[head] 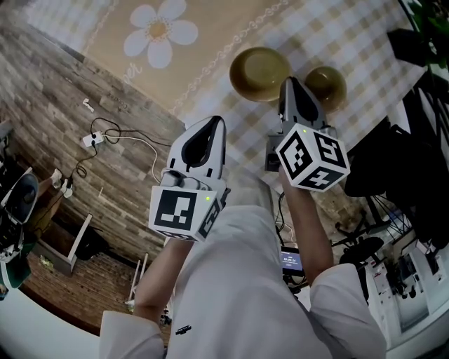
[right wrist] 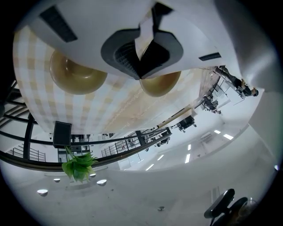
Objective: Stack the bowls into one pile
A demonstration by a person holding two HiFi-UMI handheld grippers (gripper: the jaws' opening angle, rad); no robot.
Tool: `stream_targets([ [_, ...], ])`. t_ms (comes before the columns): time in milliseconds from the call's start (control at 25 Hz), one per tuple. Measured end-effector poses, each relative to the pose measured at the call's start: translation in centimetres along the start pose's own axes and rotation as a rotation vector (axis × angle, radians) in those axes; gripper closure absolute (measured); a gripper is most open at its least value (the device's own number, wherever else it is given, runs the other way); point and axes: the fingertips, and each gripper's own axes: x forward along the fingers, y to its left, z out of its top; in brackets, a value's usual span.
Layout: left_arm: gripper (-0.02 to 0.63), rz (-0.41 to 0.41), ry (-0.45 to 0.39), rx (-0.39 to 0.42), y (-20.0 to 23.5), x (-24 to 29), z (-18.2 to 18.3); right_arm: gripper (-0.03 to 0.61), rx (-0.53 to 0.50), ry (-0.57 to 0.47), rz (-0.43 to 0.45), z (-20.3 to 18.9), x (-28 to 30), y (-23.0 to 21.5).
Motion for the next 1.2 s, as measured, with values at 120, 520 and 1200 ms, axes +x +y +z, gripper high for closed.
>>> stream_targets([
  [120, 0.592, -0.007, -0.005, 0.010, -0.4, -0.4, 0.1, 0.541, -0.006, -0.010, 0.010, 0.3, -0.9, 0.2],
  [520, 0.592, -0.034, -0.019, 0.068, -5.2, -1.3, 1.3, 0.541, -0.042, -0.029, 0.035, 1.6, -6.6, -2.1],
  [1200, 0.592, -0.122, 0.041, 0.109, -9.0, 4.3, 1.3, 0.541, 0.014, -0.035, -0.062, 2.6, -7.8, -9.4],
])
